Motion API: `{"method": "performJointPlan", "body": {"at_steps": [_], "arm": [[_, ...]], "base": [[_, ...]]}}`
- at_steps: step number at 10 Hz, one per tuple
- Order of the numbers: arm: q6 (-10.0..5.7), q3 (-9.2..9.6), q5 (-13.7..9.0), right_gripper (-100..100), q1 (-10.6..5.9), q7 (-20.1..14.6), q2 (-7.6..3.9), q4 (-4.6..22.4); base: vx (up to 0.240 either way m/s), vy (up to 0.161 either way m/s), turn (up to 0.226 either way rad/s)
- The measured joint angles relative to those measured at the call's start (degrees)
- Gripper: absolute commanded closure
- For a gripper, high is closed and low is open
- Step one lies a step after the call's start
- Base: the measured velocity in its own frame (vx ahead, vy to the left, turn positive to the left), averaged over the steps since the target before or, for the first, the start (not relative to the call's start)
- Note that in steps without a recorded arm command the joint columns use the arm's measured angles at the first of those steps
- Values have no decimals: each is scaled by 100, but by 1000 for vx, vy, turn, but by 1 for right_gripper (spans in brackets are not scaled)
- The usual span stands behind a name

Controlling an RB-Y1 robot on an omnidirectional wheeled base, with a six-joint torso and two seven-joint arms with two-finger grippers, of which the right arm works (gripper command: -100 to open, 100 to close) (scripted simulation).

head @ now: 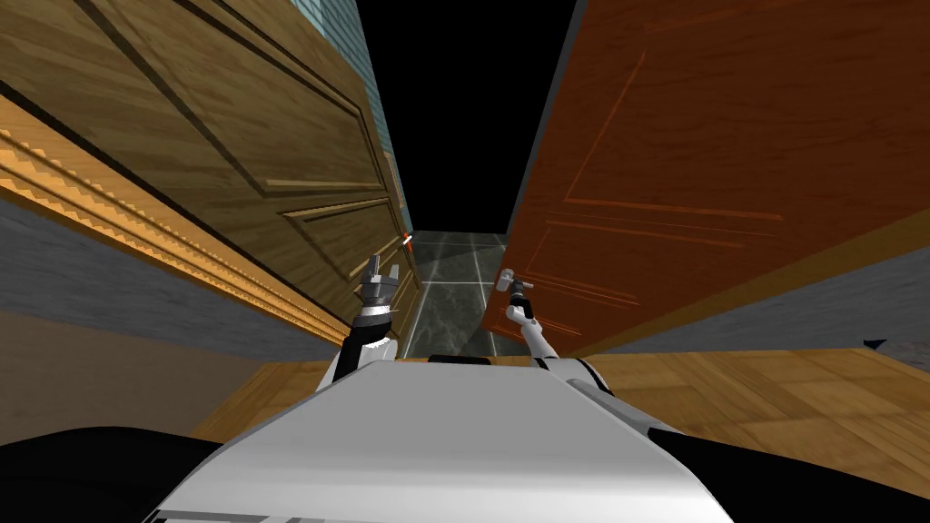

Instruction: Push the door open

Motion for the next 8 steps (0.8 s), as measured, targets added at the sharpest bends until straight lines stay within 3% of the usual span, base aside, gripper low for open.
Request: {"method": "performJointPlan", "body": {"at_steps": [2, 6, 8], "arm": [[76, -185, -28, 100, 131, 85, -11, -188], [-66, -320, -43, 100, -21, -15, -168, 215], [-82, -460, -61, 100, 4, 14, -198, 215]], "base": [[155, 78, -54], [168, 83, -63], [188, 84, -66]]}}
